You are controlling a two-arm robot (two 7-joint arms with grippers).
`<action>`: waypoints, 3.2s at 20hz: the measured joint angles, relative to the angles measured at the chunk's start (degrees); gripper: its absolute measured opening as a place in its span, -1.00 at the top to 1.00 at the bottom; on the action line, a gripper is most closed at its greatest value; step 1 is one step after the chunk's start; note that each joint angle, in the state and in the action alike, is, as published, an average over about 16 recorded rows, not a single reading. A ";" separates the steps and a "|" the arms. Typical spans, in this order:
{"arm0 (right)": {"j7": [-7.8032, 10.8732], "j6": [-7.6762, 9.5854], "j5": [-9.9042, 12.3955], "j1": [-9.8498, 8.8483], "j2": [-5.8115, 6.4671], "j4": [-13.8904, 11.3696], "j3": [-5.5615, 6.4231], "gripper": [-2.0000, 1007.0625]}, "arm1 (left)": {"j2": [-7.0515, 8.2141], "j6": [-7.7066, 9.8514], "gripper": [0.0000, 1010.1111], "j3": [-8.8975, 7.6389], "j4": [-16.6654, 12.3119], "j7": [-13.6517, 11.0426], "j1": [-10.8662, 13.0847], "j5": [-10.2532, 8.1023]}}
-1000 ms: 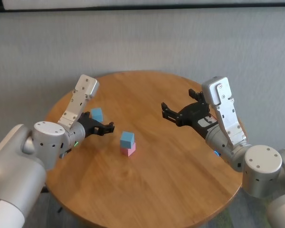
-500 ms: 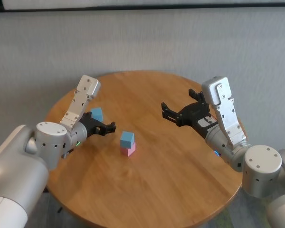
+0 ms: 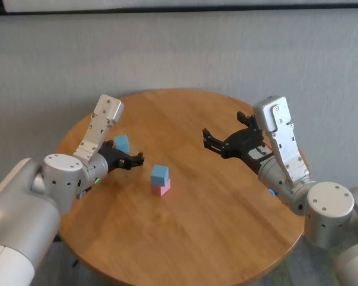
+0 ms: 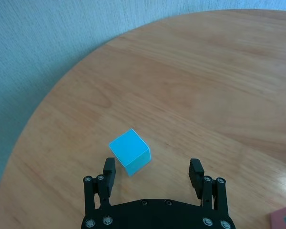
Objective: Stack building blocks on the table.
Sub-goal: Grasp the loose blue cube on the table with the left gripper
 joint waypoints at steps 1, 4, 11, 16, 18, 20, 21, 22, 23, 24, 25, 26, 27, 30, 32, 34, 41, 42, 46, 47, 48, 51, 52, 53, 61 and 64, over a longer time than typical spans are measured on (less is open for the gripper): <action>0.00 0.00 0.00 0.00 0.00 0.00 0.00 -1.00 | -0.03 -0.18 -0.98 -0.04 0.21 0.01 -0.09 -0.03; 0.00 0.00 0.00 0.00 0.00 0.00 0.00 -1.00 | -0.11 -0.72 -0.98 -0.14 0.87 0.03 -0.39 -0.12; 0.00 0.00 0.00 0.00 0.00 0.00 0.00 -1.00 | -0.39 -1.82 -0.98 -0.20 2.71 0.00 -1.28 -0.21; 0.00 0.00 0.00 0.00 0.00 0.00 0.00 -1.00 | -0.63 -2.33 -0.98 0.10 4.06 -0.08 -1.94 0.03; 0.00 0.00 0.00 0.00 0.00 0.00 0.00 -1.00 | -0.74 -2.47 -0.98 0.26 4.57 -0.11 -2.19 0.18; 0.00 0.00 0.00 0.00 0.00 0.00 0.00 -1.00 | -0.84 -2.63 -0.98 0.41 5.06 -0.13 -2.45 0.33; 0.00 0.00 0.00 0.00 0.00 0.00 0.00 -1.00 | -0.88 -2.70 -0.98 0.49 5.26 -0.14 -2.56 0.41; 0.00 0.00 0.00 0.00 0.00 0.00 0.00 -1.00 | -0.91 -2.76 -0.98 0.56 5.44 -0.15 -2.66 0.49; 0.00 0.00 0.00 0.00 0.00 0.00 0.00 -1.00 | -0.94 -2.82 -0.98 0.63 5.59 -0.17 -2.75 0.57; 0.00 0.00 0.00 0.00 0.00 0.00 0.00 -1.00 | -0.97 -2.87 -0.98 0.69 5.72 -0.18 -2.84 0.65; 0.00 0.00 0.00 0.00 0.00 0.00 0.00 -1.00 | -0.99 -2.91 -0.98 0.75 5.81 -0.20 -2.91 0.72; 0.00 0.00 0.00 0.00 0.00 0.00 0.00 -1.00 | -1.01 -2.94 -0.98 0.82 5.86 -0.21 -2.96 0.80; 0.00 0.00 0.00 0.00 0.00 0.00 0.00 -1.00 | -1.01 -2.96 -0.98 0.86 5.87 -0.22 -2.99 0.87; 0.00 0.00 0.00 0.00 0.00 0.00 0.00 -1.00 | -0.99 -2.93 -0.98 0.92 5.74 -0.21 -3.00 1.01; 0.00 0.00 0.00 0.00 0.00 0.00 0.00 -1.00 | -0.95 -2.88 -0.98 0.92 5.61 -0.19 -3.00 1.08; 0.00 0.00 0.00 0.00 0.00 0.00 0.00 -1.00 | -0.90 -2.82 -0.98 0.91 5.53 -0.17 -3.00 1.15; 0.00 0.00 0.00 0.00 0.00 0.00 0.00 -1.00 | -0.71 -2.75 -0.98 0.98 5.87 -0.14 -3.45 1.58; 0.00 0.00 0.00 0.00 0.00 0.00 0.00 -1.00 | -0.69 -2.77 -0.98 1.00 6.03 -0.15 -3.58 1.65; 0.00 0.00 0.00 0.00 0.00 0.00 0.00 -1.00 | -0.59 -3.01 -0.98 1.08 6.97 -0.21 -4.31 1.97; 0.00 0.00 0.00 0.00 0.00 0.00 0.00 -1.00 | -0.57 -3.12 -0.98 1.09 7.26 -0.24 -4.52 2.05; 0.00 0.00 0.00 0.00 0.00 0.00 0.00 -1.00 | -0.55 -3.25 -0.98 1.10 7.61 -0.26 -4.76 2.12; 0.00 0.00 0.00 0.00 0.00 0.00 0.00 -1.00 | -0.56 -3.72 -0.98 1.13 8.72 -0.36 -5.50 2.30; 0.00 0.00 0.00 0.00 0.00 0.00 0.00 -1.00 | -0.57 -3.90 -0.98 1.14 9.15 -0.40 -5.76 2.36; 0.00 0.00 0.00 0.00 0.00 0.00 0.00 -1.00 | -0.60 -4.11 -0.98 1.13 9.61 -0.43 -6.01 2.41; 0.00 0.00 0.00 0.00 0.00 0.00 0.00 -1.00 | -1.19 -6.27 -0.98 0.92 14.08 -0.55 -8.11 2.58; 0.00 0.00 0.00 0.00 0.00 0.00 0.00 -1.00 | -1.51 -7.20 -0.98 0.76 15.85 -0.52 -8.86 2.58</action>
